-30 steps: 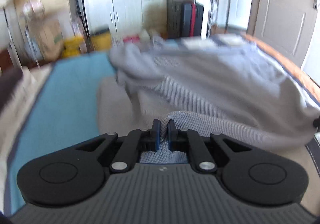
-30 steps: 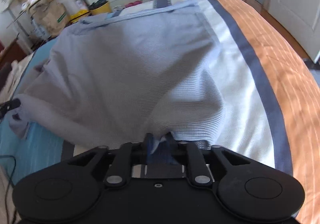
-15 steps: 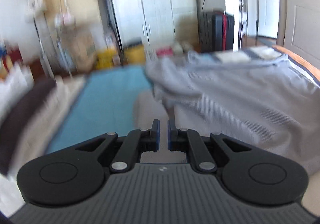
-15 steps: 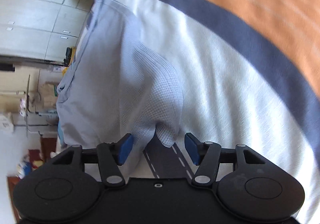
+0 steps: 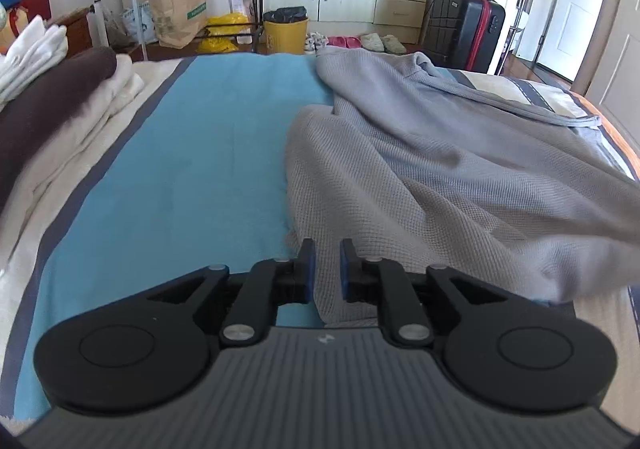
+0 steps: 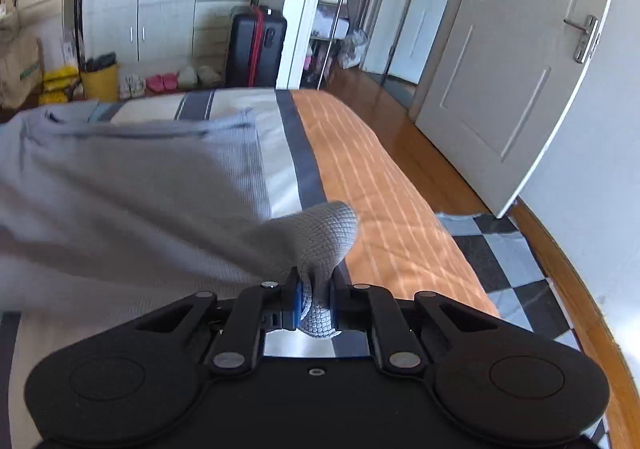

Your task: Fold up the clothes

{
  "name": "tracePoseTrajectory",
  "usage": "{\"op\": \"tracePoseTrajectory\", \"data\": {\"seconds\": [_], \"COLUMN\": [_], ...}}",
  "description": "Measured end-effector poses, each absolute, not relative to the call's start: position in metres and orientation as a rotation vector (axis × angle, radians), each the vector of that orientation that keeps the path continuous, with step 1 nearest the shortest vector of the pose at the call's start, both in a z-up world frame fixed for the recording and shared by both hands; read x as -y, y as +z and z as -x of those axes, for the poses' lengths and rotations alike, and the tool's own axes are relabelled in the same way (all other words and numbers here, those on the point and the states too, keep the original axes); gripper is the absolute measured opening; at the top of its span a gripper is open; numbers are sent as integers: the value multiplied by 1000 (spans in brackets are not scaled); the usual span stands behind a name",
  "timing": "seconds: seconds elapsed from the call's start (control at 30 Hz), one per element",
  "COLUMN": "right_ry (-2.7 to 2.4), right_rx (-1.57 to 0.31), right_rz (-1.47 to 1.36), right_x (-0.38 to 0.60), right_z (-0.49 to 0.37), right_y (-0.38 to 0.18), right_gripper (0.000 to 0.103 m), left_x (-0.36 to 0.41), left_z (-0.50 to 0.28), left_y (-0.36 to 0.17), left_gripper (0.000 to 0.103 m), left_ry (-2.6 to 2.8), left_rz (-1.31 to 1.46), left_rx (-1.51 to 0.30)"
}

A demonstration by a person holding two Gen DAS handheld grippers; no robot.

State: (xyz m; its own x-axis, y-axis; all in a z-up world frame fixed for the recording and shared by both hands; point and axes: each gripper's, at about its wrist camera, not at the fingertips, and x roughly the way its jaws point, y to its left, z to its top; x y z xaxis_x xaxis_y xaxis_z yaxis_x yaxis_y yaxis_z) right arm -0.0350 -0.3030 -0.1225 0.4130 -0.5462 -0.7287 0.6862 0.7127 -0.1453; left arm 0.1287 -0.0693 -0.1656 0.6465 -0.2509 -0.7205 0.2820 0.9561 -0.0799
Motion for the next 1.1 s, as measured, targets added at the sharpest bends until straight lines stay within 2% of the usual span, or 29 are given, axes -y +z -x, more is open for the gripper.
{"op": "tracePoseTrajectory", "data": {"seconds": [0.17, 0.23, 0.3, 0.47, 0.6, 0.63, 0.67, 0.73, 0.77, 0.8, 0.83, 0.9, 1.0, 1.1], "right_ry": [-806, -835, -844, -831, -818, -816, -816, -815, -813, -811, -808, -803, -799, -695], "right_rx": [-1000, -1012, -966, -948, -912, -901, -894, -883, -884, -887, -892, -897, -926, -865], "right_rz": [-303, -323, -341, -351, -402, -418, -432, -461, -475, -486, -490, -479, -336, -305], "right_x": [322, 327, 326, 327, 332, 334, 336, 340, 342, 343, 343, 342, 327, 308], "right_z": [45, 53, 57, 61, 65, 66, 67, 69, 70, 70, 70, 69, 62, 67], "right_y": [-160, -161, -153, -150, -147, -146, -147, -149, -151, -153, -155, -156, -149, -127], "right_gripper": [13, 13, 13, 9, 6, 6, 6, 6, 6, 6, 6, 6, 2, 2], "left_x": [70, 66, 56, 23, 38, 44, 48, 57, 61, 66, 71, 77, 73, 60], "left_z": [-143, -148, -152, -172, -201, -207, -211, -220, -220, -220, -220, -209, -161, -98], "left_y": [-174, -173, -173, -188, -202, -207, -209, -214, -215, -217, -218, -205, -146, -90], "left_gripper": [16, 20, 31, 33, 46, 50, 62, 66, 61, 19, 8, 7, 6, 6], "left_ry": [-315, -307, -269, -287, -345, -367, -373, -387, -404, -421, -437, -401, -279, -184], "left_rz": [13, 38, 59, 295, 365, 377, 376, 374, 352, 330, 307, 235, 67, -9], "left_rx": [-881, -886, -876, -969, -1025, -1045, -1049, -1055, -1048, -1041, -1033, -958, -661, -432]}}
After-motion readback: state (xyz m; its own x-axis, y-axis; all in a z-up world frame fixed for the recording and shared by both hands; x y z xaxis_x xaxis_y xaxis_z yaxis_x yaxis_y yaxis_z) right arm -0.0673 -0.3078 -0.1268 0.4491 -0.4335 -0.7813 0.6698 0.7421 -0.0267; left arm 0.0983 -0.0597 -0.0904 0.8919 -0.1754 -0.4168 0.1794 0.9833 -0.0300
